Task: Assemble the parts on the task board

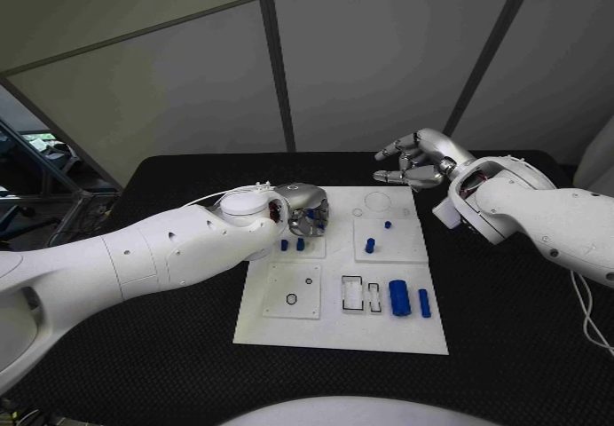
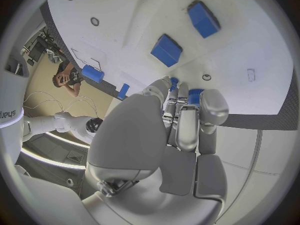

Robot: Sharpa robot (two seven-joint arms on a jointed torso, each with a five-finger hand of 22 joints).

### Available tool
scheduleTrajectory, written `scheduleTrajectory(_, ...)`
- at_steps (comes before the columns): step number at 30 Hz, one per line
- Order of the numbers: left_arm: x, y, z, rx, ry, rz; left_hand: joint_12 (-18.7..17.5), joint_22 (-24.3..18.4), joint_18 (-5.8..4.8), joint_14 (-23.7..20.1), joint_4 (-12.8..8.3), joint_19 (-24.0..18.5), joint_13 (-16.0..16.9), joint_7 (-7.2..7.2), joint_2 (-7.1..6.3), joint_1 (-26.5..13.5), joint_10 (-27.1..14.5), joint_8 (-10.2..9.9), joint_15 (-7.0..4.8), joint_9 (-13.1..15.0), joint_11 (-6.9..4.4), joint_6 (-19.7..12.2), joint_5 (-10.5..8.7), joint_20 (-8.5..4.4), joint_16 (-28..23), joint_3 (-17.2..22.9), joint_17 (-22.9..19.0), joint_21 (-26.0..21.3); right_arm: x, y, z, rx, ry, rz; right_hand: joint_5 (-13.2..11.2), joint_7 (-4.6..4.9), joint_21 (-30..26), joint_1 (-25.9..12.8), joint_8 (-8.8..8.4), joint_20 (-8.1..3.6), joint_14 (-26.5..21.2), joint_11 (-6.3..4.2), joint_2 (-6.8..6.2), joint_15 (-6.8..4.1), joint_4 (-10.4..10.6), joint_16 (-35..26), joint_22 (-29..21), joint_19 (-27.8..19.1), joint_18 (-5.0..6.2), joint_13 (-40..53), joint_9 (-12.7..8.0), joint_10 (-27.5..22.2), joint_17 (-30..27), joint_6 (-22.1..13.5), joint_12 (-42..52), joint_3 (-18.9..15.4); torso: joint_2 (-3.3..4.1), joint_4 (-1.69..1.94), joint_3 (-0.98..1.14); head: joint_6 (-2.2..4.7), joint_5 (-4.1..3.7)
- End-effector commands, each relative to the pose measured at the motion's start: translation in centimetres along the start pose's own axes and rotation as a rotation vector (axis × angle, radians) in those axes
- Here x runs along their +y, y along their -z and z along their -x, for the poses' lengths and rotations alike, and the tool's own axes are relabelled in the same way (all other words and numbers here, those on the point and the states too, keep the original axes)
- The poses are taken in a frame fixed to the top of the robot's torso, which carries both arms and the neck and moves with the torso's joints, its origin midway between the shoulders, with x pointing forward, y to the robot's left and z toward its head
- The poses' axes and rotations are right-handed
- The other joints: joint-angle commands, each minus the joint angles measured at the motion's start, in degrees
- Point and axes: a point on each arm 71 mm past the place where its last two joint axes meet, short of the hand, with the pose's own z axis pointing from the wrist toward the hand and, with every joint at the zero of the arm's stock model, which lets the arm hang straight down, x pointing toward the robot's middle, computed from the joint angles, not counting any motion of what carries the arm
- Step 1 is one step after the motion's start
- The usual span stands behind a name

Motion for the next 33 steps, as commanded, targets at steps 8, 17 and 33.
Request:
scheduleTrajectory(8,0.0,-0.1,-0.1,0.009,-0.01,-0.002,-1.19,1.09,-5.03,0.77,-1.24,0.57,-0.91,-0.03,-0.08,1.17,2.52,-0.48,-0.19,-0.44,-0.15,1.96,0.28,-0.13,0.63,3.45,0.15,1.24,0.2,0.0,0.0,0.004,0.002,0.01,0.18,-0.06,-0.38,0.0,0.27,-0.09,0.43,-0.03,0.13,-0.35,0.37,-0.19,-0.04,-0.31,0.94,0.03,-0.08,-0.21,0.1,-0.44,-0.18,0.1,-0.04,0.04,-0.02,-0.13,-0.07)
scheduleTrajectory(17,-0.3,0.1,0.2,-0.043,-0.003,-0.031,-2.7,2.57,-5.3,1.05,-3.31,1.06,-1.37,-0.2,-0.62,0.82,5.5,-0.9,-0.5,-0.61,-0.56,4.22,0.19,-0.53,1.11,7.1,0.55,2.67,0.2,0.0,0.0,0.004,0.002,0.011,0.18,-0.06,-0.38,0.0,0.27,-0.09,0.43,-0.03,0.13,-0.35,0.37,-0.19,-0.04,-0.31,0.94,0.03,-0.08,-0.21,0.1,-0.44,-0.18,0.1,-0.08,0.06,-0.08,-0.11,-0.04)
scheduleTrajectory(33,-0.1,2.0,2.5,-0.118,0.017,-0.045,-4.15,3.23,-5.39,1.29,-4.27,1.22,-1.65,0.24,-1.36,-0.75,6.27,-1.72,-0.29,-0.89,-0.25,4.73,0.09,-0.38,1.53,8.74,1.03,3.16,-0.1,0.0,0.2,0.0,0.004,0.008,0.2,-0.06,-0.36,0.01,0.31,-0.09,0.44,-0.04,0.16,-0.35,0.41,-0.16,0.02,-0.27,0.93,0.15,-0.07,-0.11,0.16,-0.42,-0.03,0.14,-0.17,0.14,-0.08,0.37,0.43)
